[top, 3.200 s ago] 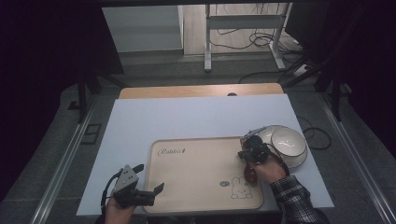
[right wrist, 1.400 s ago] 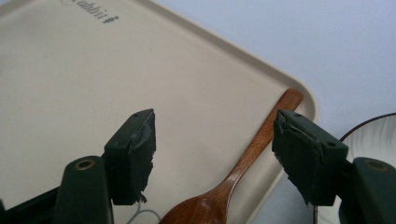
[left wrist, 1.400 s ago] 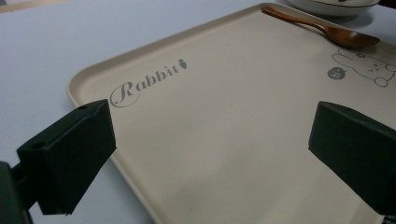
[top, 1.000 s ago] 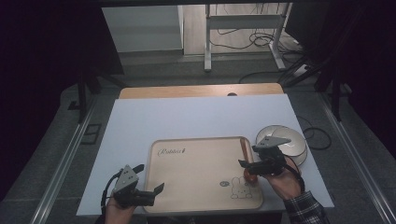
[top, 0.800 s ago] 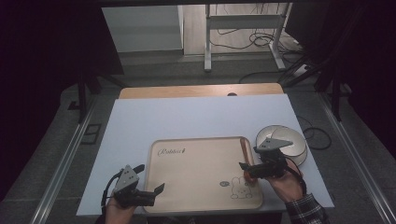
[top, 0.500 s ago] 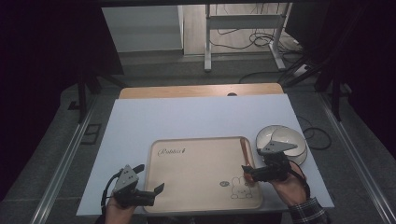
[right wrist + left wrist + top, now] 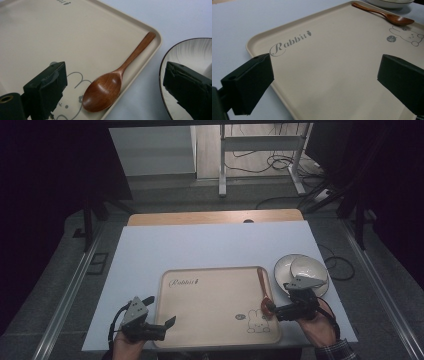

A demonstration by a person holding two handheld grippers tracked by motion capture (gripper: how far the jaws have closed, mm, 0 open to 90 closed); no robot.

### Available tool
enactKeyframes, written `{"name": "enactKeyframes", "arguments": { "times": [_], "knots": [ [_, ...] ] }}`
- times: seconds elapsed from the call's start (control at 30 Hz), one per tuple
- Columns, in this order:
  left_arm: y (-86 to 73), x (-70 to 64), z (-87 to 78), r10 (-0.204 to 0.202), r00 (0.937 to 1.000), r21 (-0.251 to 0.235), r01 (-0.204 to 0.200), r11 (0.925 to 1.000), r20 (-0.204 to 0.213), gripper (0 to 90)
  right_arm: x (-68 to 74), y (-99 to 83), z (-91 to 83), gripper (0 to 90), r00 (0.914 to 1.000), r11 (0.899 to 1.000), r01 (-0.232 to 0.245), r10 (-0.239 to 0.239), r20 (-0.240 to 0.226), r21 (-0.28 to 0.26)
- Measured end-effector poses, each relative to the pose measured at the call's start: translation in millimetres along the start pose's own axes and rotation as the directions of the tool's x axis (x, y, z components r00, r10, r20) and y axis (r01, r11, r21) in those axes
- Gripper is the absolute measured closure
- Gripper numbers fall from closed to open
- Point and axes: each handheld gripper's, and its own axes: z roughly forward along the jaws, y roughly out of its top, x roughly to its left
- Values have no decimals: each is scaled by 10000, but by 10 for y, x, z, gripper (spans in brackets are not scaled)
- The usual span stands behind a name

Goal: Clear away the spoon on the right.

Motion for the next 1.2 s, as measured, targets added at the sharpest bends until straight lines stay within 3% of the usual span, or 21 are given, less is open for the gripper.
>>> {"name": "enactKeyframes", "arguments": {
  "times": [0.7,1.2],
  "knots": [
    [-2,7,-9,-53,10000,-72,53,10000,-13,2,-34,-225,-197,8,9980,10000,-20,25,636,-74],
    [-6,18,-7,-63,10000,-60,63,10000,-1,0,-87,-404,-365,7,9939,9982,-395,440,1008,-461]
  ]
}}
